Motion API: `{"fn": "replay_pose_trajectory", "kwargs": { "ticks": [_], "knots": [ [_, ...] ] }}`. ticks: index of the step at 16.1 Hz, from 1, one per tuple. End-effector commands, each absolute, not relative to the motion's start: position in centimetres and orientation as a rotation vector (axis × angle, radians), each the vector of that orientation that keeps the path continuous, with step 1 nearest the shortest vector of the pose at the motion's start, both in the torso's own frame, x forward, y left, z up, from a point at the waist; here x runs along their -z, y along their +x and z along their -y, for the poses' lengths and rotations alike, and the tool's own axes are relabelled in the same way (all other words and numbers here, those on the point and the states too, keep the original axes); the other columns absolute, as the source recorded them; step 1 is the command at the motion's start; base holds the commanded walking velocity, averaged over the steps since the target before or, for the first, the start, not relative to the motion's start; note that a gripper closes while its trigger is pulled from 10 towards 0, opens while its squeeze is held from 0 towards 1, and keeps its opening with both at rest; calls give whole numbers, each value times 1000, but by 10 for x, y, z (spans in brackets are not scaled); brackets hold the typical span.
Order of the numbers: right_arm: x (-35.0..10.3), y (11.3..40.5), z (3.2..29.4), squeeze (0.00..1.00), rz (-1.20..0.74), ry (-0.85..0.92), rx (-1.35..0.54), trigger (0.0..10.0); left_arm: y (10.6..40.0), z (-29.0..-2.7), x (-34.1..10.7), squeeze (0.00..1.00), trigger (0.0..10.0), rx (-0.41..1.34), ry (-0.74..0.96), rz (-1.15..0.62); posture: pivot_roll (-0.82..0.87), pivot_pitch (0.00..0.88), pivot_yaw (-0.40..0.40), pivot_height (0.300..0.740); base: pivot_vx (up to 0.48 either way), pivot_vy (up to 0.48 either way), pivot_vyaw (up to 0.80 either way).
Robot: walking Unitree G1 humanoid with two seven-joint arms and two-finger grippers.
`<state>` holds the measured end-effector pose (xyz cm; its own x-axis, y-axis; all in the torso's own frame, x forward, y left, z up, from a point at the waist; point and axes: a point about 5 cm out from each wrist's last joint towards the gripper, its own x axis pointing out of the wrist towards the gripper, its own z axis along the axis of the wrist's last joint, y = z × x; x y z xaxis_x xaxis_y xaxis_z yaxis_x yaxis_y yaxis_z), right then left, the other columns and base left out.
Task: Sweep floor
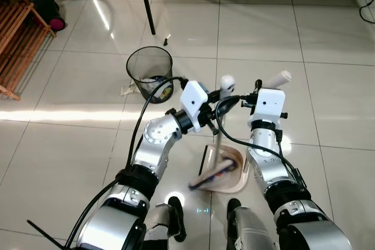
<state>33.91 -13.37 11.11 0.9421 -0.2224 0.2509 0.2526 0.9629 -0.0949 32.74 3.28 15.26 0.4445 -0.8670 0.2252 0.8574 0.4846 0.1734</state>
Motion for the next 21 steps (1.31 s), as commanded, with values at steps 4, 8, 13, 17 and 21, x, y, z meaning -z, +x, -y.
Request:
{"fn": "replay_pose_trajectory", "kwargs": {
  "ticks": [4,8,13,17,21],
  "knots": [
    [-97,333,135,0,183,-132,259,10000,323,-40,-188,0,10000,1158,40,414,41,283,113,740,0,0,0],
    [-98,333,142,0,186,-119,276,10000,309,-67,-198,0,10000,1198,68,375,48,255,129,740,0,0,0],
    [-99,331,165,0,196,-119,323,10000,297,-100,-231,0,10000,1143,97,404,51,202,127,740,0,0,0],
    [-105,331,177,0,214,-97,343,10000,296,-127,-232,0,10000,1004,135,370,49,167,118,740,0,0,0],
    [-119,331,188,0,247,-48,338,10000,301,-150,-208,0,10000,767,193,282,39,130,104,740,0,0,0]
  ]
}}
